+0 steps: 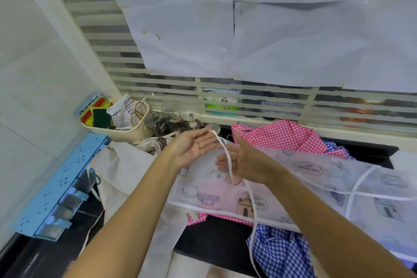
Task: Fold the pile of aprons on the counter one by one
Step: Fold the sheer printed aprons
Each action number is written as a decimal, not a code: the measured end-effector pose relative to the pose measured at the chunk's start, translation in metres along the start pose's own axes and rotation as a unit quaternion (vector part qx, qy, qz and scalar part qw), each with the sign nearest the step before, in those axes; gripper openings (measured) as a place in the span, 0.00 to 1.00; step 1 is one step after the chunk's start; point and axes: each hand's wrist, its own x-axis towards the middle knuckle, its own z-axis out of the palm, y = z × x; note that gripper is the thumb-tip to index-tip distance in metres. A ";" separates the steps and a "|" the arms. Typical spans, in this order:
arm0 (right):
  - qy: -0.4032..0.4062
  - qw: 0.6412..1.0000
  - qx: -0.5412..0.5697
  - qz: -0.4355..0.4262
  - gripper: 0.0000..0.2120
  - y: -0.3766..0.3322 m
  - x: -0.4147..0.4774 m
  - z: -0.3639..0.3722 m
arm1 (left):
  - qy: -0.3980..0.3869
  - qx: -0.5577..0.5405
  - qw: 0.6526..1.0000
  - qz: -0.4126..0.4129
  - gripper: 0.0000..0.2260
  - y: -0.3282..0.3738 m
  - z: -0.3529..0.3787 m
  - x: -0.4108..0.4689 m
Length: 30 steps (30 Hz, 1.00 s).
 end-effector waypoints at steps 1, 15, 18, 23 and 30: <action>0.003 0.999 -0.033 -0.002 0.31 -0.003 -0.010 -0.011 | 0.007 0.003 1.000 -0.006 0.09 -0.011 0.001 0.007; 0.423 0.782 -0.455 -0.038 0.10 0.060 -0.068 -0.144 | 0.218 0.644 0.729 0.078 0.20 -0.125 -0.003 0.035; 0.491 0.771 -0.395 -0.096 0.10 0.070 -0.080 -0.153 | 0.189 0.664 0.705 0.162 0.23 -0.144 0.027 0.034; 0.666 0.644 -0.336 -0.173 0.08 0.080 -0.145 -0.192 | -0.048 0.689 0.672 0.267 0.25 -0.196 0.075 0.045; 0.726 0.656 -0.199 0.058 0.40 0.108 -0.246 -0.273 | -0.169 0.796 0.519 0.262 0.33 -0.271 0.153 0.079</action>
